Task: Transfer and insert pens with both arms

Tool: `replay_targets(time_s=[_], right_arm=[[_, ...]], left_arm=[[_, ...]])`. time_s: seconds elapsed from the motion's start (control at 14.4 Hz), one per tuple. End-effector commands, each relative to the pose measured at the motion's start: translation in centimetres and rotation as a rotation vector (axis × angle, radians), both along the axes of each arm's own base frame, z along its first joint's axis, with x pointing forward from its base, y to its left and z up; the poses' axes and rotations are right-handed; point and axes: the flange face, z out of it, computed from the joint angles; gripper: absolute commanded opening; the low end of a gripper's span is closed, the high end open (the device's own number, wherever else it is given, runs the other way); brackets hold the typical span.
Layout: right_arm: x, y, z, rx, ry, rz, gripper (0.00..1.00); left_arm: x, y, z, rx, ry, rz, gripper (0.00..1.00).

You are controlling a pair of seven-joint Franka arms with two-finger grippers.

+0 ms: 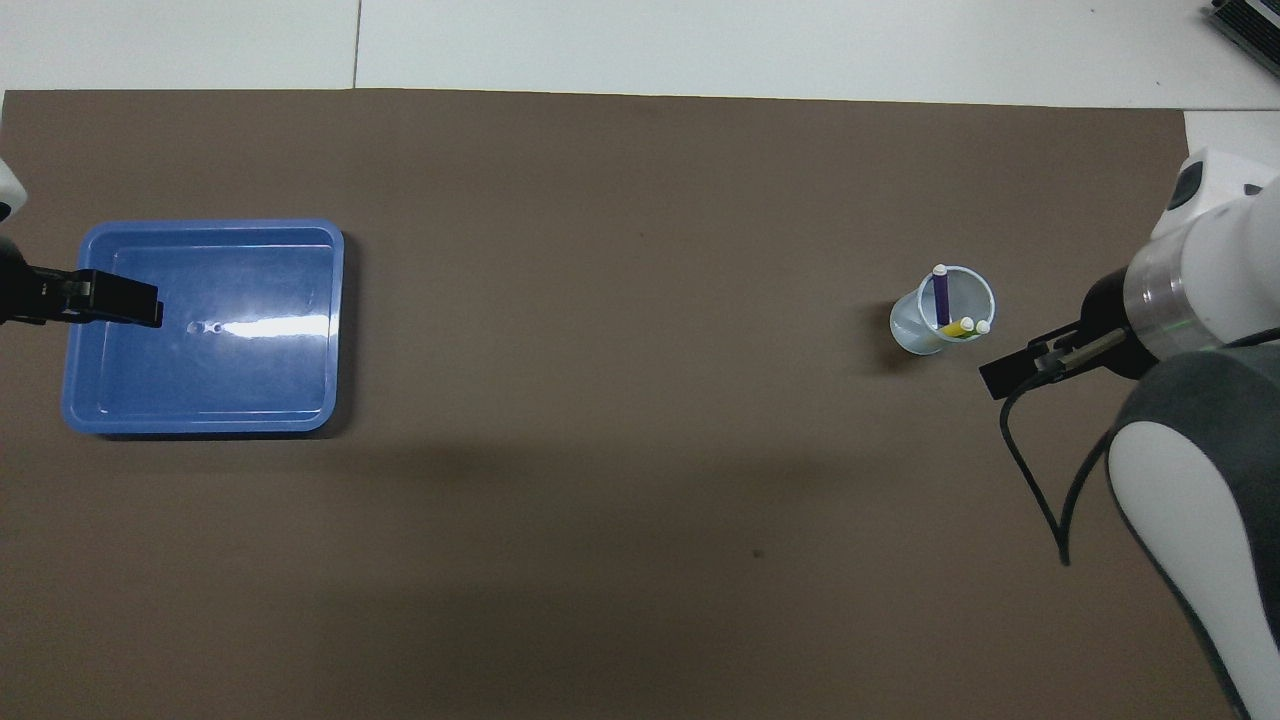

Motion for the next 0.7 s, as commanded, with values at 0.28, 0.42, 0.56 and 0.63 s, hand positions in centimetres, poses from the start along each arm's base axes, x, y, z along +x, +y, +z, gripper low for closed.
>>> replay_targets(time_s=[0.28, 0.42, 0.56, 0.63], right_arm=[[-0.7, 0.3, 1.1, 0.033, -0.016, -0.102, 1.00], [-0.7, 0.0, 1.0, 0.036, -0.012, -0.109, 1.00], [-0.9, 0.4, 1.0, 0.036, -0.011, -0.126, 1.00], [-1.0, 0.4, 1.0, 0.037, -0.012, -0.132, 1.00]], left_arm=[[-0.7, 0.1, 0.6, 0.023, 0.003, -0.008, 1.00], [-0.7, 0.1, 0.6, 0.023, 0.003, -0.007, 1.00], [-0.7, 0.1, 0.6, 0.023, 0.004, -0.008, 1.00], [-0.7, 0.1, 0.6, 0.023, 0.003, -0.008, 1.00]])
